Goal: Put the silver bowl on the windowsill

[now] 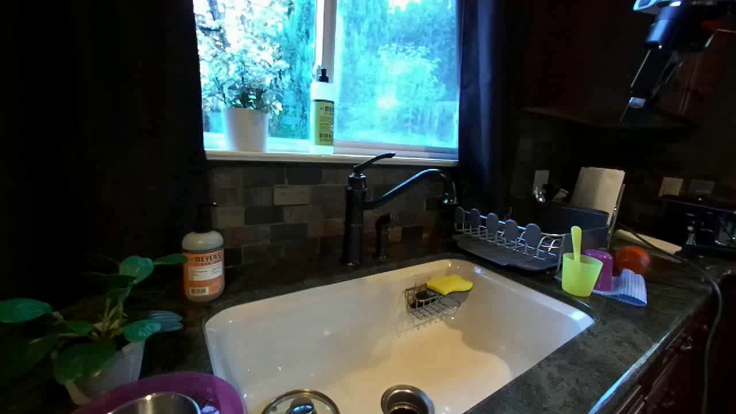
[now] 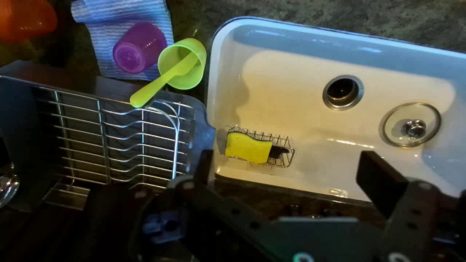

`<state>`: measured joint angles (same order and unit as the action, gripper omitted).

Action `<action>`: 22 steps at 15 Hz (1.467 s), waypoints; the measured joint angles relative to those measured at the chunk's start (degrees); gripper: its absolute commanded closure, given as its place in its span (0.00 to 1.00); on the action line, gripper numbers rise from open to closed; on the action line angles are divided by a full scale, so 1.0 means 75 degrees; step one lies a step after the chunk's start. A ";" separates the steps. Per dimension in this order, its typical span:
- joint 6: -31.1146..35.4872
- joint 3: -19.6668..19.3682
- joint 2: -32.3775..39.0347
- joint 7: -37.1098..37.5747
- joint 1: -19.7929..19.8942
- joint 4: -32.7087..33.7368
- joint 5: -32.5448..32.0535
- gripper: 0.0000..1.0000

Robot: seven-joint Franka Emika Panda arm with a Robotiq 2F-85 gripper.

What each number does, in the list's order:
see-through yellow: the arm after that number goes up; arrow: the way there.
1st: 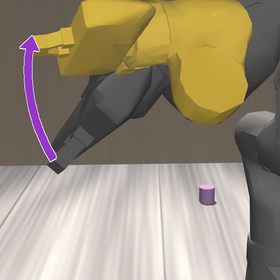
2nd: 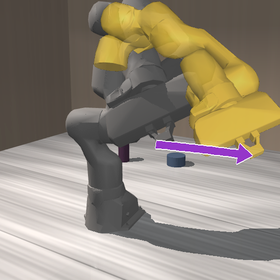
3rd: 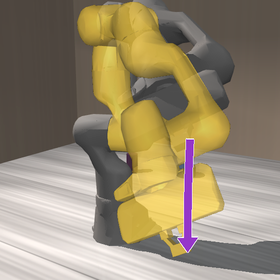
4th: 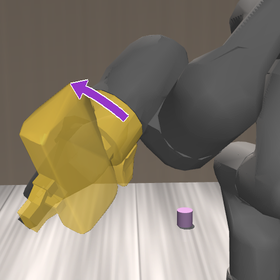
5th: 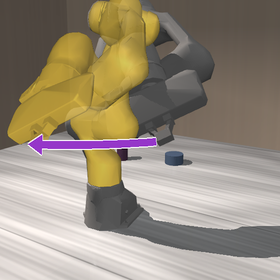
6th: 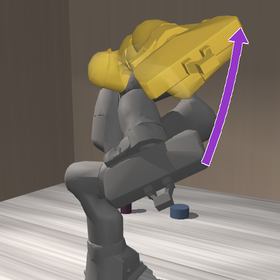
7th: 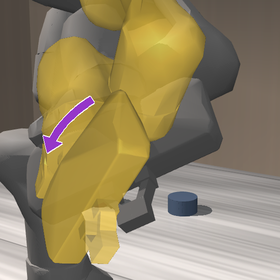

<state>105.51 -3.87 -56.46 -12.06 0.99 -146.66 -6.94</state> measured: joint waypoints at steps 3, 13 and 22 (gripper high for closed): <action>0.0000 0.0000 0.0000 0.0000 0.0000 0.0000 0.0000 0.00; 0.0021 0.0572 0.0258 0.0085 -0.0745 -0.0201 0.0594 0.00; 0.2095 0.3127 0.2653 0.1157 -0.2974 -0.0055 0.2133 0.00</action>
<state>121.23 19.59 -36.55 -3.38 -21.31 -147.07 9.06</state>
